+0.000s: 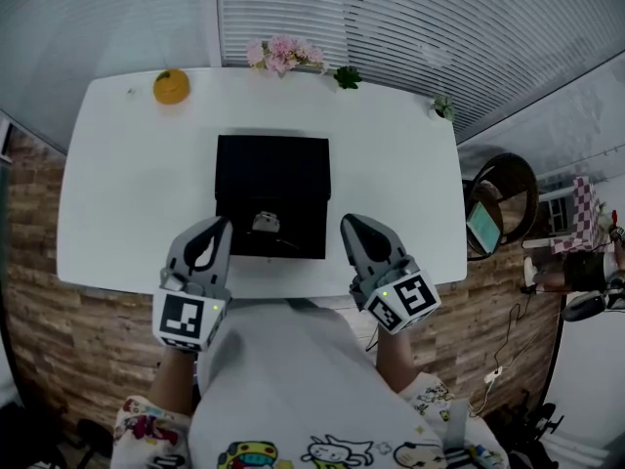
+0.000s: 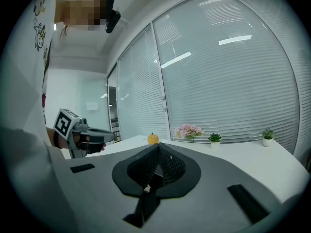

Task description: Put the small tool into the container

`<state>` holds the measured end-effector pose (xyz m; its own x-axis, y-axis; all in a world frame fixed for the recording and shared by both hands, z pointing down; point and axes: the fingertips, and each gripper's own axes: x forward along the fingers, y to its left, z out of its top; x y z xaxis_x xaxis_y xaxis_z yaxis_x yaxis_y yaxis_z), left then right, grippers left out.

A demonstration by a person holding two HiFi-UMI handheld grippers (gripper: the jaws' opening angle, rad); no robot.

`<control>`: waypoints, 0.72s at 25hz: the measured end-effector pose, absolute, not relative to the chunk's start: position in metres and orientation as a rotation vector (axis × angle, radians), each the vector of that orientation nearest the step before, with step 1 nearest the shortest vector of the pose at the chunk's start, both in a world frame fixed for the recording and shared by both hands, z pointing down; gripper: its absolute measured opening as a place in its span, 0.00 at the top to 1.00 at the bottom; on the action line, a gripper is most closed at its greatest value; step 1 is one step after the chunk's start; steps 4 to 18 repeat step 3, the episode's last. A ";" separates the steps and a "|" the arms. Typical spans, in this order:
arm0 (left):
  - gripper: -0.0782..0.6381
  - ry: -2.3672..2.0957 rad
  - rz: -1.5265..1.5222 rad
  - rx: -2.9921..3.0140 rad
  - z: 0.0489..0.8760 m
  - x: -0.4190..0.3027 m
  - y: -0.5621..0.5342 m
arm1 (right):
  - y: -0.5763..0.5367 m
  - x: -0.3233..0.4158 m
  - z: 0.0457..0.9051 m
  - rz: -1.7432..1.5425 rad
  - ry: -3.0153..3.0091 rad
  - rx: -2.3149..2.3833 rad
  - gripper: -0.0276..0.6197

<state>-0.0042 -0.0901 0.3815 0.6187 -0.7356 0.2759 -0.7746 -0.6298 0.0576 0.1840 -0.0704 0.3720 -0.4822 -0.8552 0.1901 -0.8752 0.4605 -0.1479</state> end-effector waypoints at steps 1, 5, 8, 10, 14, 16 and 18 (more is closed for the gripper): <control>0.88 -1.251 0.342 2.677 0.381 -0.004 -0.091 | -0.071 0.184 0.372 0.340 -2.605 1.553 0.96; 0.88 -1.240 0.346 2.691 0.380 -0.003 -0.094 | -0.072 0.185 0.370 0.329 -2.600 1.561 0.96; 0.88 -1.240 0.346 2.691 0.380 -0.003 -0.094 | -0.072 0.185 0.370 0.329 -2.600 1.561 0.96; 0.88 -1.240 0.346 2.691 0.380 -0.003 -0.094 | -0.072 0.185 0.370 0.329 -2.600 1.561 0.96; 0.88 -1.240 0.346 2.691 0.380 -0.003 -0.094 | -0.072 0.185 0.370 0.329 -2.600 1.561 0.96; 0.88 -1.240 0.346 2.691 0.380 -0.003 -0.094 | -0.072 0.185 0.370 0.329 -2.600 1.561 0.96; 0.88 -1.240 0.346 2.691 0.380 -0.003 -0.094 | -0.072 0.185 0.370 0.329 -2.600 1.561 0.96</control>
